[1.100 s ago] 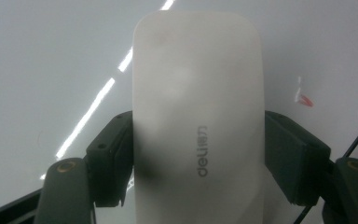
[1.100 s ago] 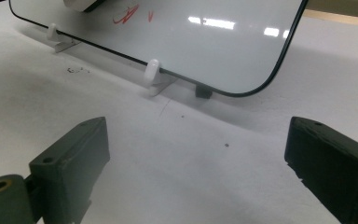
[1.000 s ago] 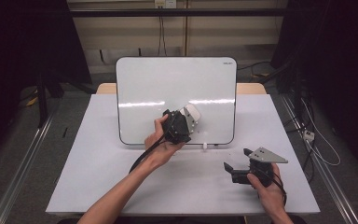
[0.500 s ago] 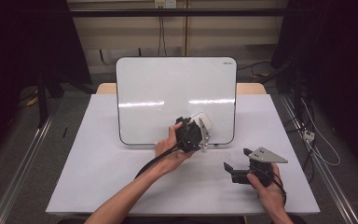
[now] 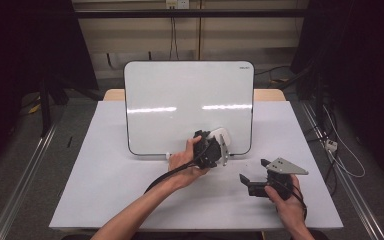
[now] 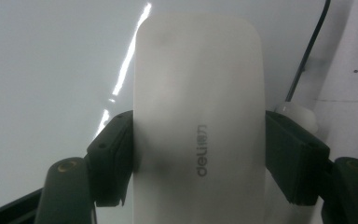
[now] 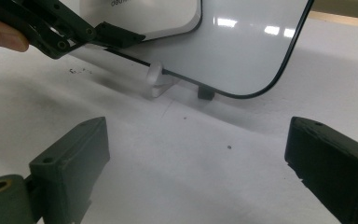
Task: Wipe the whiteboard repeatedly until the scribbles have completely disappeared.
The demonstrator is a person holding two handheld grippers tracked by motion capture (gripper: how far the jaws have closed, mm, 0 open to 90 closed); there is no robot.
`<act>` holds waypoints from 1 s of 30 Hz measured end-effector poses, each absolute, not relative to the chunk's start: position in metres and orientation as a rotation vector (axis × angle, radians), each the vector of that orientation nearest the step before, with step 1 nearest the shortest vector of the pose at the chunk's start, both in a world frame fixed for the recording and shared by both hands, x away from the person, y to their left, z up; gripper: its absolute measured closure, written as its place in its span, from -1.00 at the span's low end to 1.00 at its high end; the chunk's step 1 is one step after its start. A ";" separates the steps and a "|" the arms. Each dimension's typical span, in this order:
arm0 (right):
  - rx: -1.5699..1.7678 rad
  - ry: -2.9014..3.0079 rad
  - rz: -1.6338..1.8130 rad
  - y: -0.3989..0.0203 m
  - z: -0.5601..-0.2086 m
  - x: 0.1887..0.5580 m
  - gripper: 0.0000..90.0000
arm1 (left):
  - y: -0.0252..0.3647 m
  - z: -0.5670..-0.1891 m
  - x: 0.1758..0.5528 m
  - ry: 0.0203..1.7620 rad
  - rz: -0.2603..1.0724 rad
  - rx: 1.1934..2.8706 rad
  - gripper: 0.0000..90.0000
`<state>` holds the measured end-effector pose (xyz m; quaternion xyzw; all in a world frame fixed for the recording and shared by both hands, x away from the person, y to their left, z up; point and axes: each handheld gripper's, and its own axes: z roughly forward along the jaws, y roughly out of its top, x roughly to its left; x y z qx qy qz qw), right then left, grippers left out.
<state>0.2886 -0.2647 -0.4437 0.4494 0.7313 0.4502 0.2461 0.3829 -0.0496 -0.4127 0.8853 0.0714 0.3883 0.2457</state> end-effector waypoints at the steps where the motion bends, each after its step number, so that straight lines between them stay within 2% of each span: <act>1: 1.227 1.996 1.228 -0.265 -0.444 0.289 -0.86 | -0.050 -0.413 0.382 0.194 1.068 2.411 -0.31; 3: 1.229 1.994 1.229 -0.265 -0.444 0.289 -0.86 | -0.052 -0.414 0.380 0.196 1.094 2.413 -0.31; 13: 1.234 1.987 1.228 -0.267 -0.444 0.288 -0.86 | -0.041 -0.405 0.389 0.273 1.060 2.412 -0.31; 30: 1.236 1.986 1.226 -0.267 -0.444 0.288 -0.86 | 0.027 -0.371 0.424 0.513 1.029 2.284 -0.31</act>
